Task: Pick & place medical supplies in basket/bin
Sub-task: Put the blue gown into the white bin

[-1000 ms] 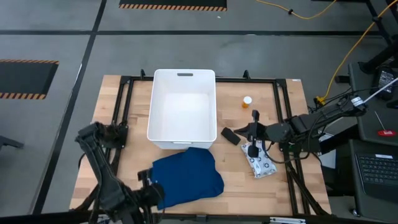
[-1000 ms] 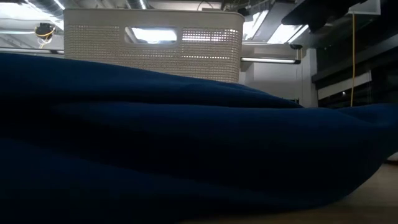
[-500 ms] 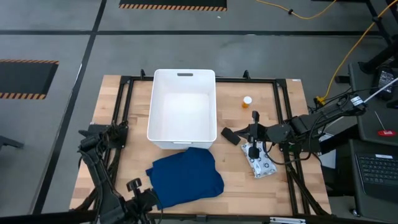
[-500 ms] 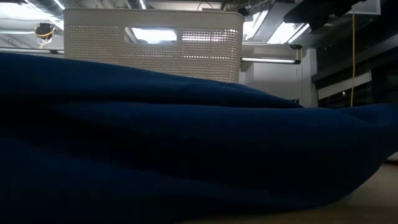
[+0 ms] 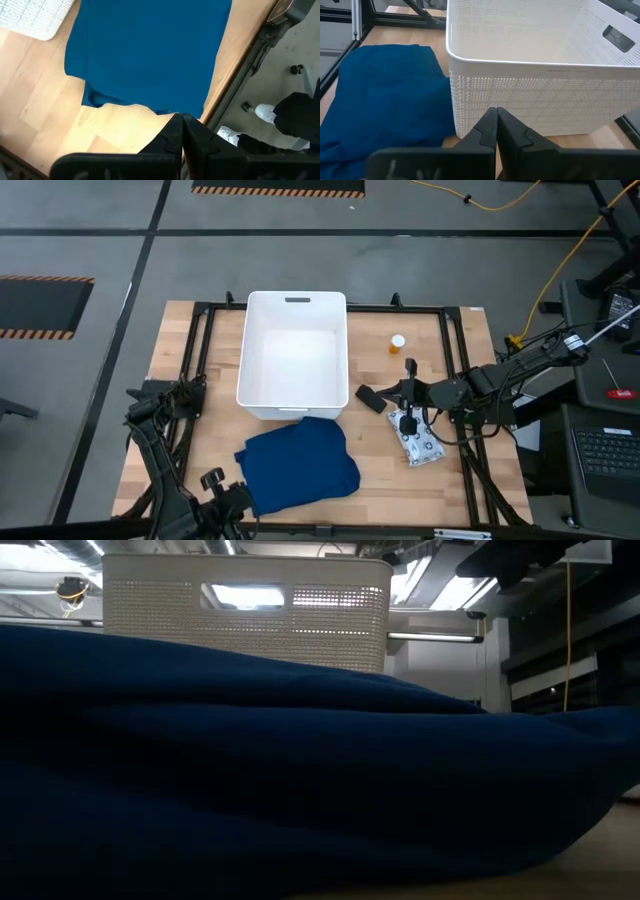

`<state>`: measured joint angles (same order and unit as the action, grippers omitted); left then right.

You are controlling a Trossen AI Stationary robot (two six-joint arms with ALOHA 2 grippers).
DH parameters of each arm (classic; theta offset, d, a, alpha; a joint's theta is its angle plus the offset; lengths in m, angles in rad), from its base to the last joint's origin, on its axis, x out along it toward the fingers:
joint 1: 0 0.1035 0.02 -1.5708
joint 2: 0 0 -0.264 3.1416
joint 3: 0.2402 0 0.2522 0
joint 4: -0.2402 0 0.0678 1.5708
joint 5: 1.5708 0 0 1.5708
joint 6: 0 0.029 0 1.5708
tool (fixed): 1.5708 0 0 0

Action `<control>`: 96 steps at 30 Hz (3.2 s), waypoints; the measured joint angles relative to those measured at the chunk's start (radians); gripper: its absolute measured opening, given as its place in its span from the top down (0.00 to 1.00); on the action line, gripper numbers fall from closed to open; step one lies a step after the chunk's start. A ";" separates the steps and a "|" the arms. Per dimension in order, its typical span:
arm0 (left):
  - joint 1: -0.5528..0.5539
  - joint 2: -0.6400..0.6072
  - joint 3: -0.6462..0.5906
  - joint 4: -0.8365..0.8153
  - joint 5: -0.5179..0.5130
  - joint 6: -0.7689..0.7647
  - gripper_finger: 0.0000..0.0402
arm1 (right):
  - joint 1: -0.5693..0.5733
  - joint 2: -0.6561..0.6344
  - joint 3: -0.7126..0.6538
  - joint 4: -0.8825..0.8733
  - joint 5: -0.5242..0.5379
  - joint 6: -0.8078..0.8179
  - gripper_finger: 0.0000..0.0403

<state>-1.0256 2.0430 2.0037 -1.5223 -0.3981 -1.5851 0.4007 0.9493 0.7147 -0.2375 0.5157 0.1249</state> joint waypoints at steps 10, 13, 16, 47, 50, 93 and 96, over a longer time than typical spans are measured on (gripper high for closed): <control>0.000 0.000 -0.040 0.003 -0.072 -0.024 0.87 | 0.000 0.000 0.000 -0.008 0.000 0.001 0.98; 0.000 0.000 -0.067 0.008 -0.072 -0.050 0.81 | 0.000 0.000 0.000 -0.009 0.000 0.001 0.98; 0.001 0.000 -0.086 0.023 -0.073 -0.055 0.73 | 0.000 0.000 0.000 -0.013 0.000 0.001 0.98; 0.114 0.091 -0.097 0.307 -0.040 0.465 0.50 | 0.000 0.000 0.000 -0.013 -0.001 0.032 0.98; 0.140 0.131 -0.098 0.361 0.053 0.539 0.53 | 0.000 0.000 0.000 -0.013 -0.001 0.031 0.98; 0.159 0.170 -0.116 0.456 0.022 0.755 0.41 | 0.000 0.000 0.000 -0.017 -0.020 -0.005 0.98; 0.165 0.186 -0.116 0.456 0.016 0.843 0.42 | 0.000 0.000 0.000 -0.018 -0.020 0.000 0.98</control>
<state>-0.8604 2.2293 1.8881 -1.0661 -0.3818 -0.7420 0.4004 0.9489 0.7147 -0.2550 0.4957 0.1249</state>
